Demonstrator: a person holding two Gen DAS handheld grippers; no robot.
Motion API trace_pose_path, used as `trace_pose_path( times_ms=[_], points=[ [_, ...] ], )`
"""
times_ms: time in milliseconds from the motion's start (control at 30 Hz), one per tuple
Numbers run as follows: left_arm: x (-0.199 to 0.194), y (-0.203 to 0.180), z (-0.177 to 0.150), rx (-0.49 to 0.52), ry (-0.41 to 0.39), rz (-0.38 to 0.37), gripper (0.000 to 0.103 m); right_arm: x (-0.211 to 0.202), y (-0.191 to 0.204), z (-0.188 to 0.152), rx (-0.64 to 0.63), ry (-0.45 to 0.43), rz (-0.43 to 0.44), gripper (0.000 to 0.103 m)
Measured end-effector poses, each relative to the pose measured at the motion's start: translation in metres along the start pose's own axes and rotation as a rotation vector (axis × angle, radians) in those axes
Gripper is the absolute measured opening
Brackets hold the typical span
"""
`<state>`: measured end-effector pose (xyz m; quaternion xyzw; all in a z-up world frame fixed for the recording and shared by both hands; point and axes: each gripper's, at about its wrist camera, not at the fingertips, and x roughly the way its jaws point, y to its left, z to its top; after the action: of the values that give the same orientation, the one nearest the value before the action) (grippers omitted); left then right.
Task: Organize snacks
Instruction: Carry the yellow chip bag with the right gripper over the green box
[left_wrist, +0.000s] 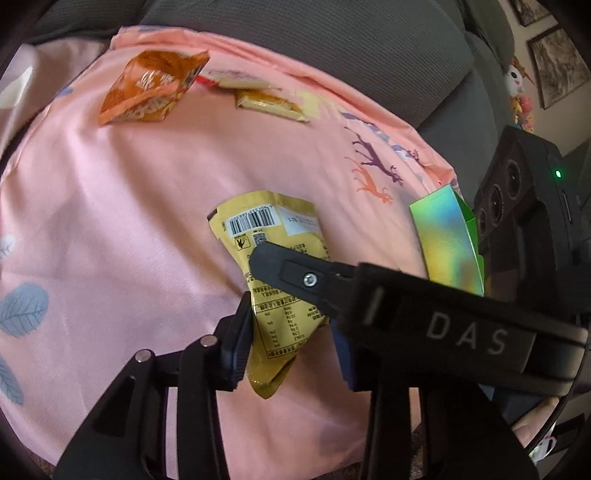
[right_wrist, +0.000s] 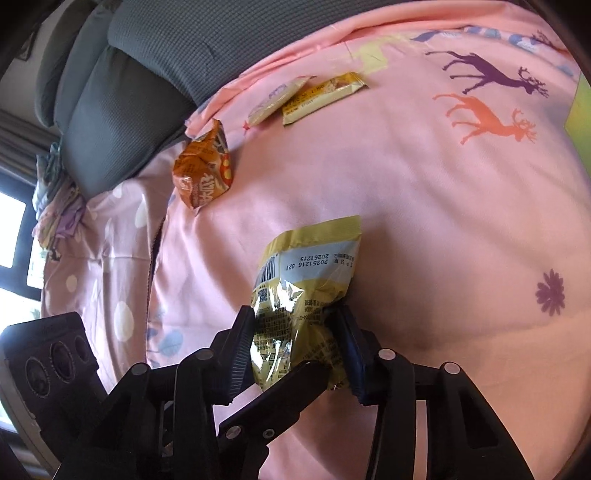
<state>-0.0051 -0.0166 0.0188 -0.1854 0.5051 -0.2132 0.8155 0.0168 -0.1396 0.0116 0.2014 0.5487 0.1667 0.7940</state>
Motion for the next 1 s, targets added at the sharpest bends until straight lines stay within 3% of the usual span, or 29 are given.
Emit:
trace_pose_path(
  times_ms=[100, 433, 700, 1000],
  points=[
    [-0.013, -0.013, -0.001, 0.057, -0.071, 0.007, 0.036, -0.016, 0.009, -0.003, -0.050, -0.047, 0.010, 0.047],
    [-0.060, -0.090, 0.004, 0.286, -0.332, -0.026, 0.035, -0.113, 0.028, -0.006, -0.192, -0.352, 0.031, 0.047],
    [-0.053, -0.175, -0.008, 0.518, -0.372, -0.063, 0.037, -0.193, -0.028, -0.017, -0.083, -0.555, 0.067, 0.047],
    [-0.009, -0.249, -0.020, 0.713, -0.298, -0.148, 0.036, -0.251, -0.106, -0.042, 0.125, -0.724, 0.059, 0.047]
  ],
)
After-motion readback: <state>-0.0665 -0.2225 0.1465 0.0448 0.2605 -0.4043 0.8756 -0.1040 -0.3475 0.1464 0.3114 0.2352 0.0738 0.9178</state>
